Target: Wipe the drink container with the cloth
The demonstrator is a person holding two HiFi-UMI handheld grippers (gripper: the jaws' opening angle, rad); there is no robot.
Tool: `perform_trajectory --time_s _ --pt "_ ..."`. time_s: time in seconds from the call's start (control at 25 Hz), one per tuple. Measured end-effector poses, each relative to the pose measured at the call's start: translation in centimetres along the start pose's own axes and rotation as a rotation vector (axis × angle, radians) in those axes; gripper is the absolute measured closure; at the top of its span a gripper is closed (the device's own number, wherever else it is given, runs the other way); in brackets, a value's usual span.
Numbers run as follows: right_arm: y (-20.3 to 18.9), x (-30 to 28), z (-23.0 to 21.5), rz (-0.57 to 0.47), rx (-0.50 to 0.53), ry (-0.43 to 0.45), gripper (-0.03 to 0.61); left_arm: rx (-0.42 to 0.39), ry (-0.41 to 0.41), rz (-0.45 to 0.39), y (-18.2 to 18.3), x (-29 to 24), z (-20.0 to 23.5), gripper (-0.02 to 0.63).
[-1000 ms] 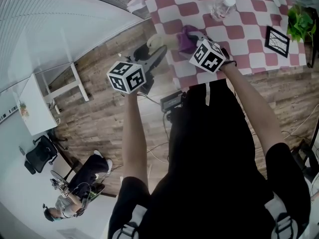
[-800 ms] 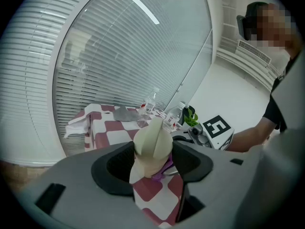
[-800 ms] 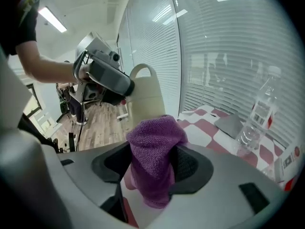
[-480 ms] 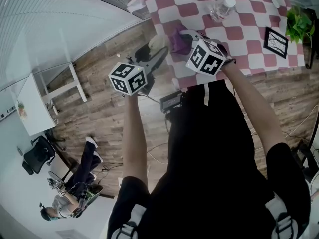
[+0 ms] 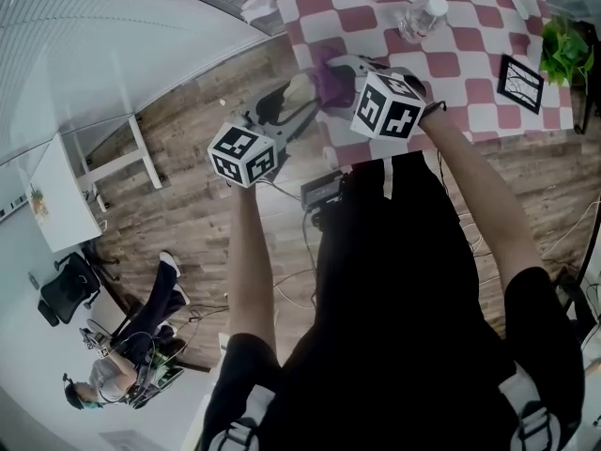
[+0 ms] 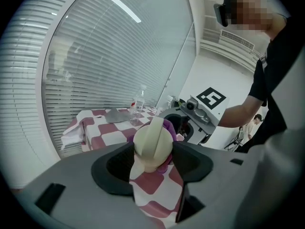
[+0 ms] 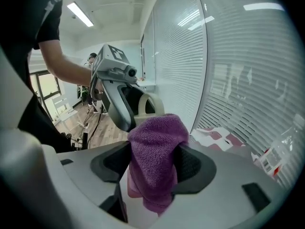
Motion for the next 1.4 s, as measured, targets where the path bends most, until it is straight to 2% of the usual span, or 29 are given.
perform_trajectory --time_s 0.76,0.92,1.12,1.4 --pt "-7.9 -1.8 -1.6 0.122 -0.177 0.119 0.258 -0.019 0.000 -0.017 -1.0 0.9 -0.2 0.344" --pt "-8.7 -1.8 -1.6 0.127 -0.182 0.090 0.255 -0.011 0.003 -0.030 -0.8 0.5 -0.3 0.344" --pt "-8.8 -1.6 -1.1 0.142 -0.181 0.044 0.255 0.070 -0.029 -0.094 -0.4 0.0 -0.8 0.343" --pt "-8.7 -1.6 -0.7 0.165 -0.185 -0.020 0.258 0.050 0.057 -0.117 0.1 -0.9 -1.3 0.339"
Point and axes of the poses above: the fingertips, and each gripper's own axes: x backward along the fingers, z to its left, y out of its top, the point moved 10 cm from there along x, backward along the fingers, and after that the axes turned 9 degrees about -z, right-handed, at the moved point
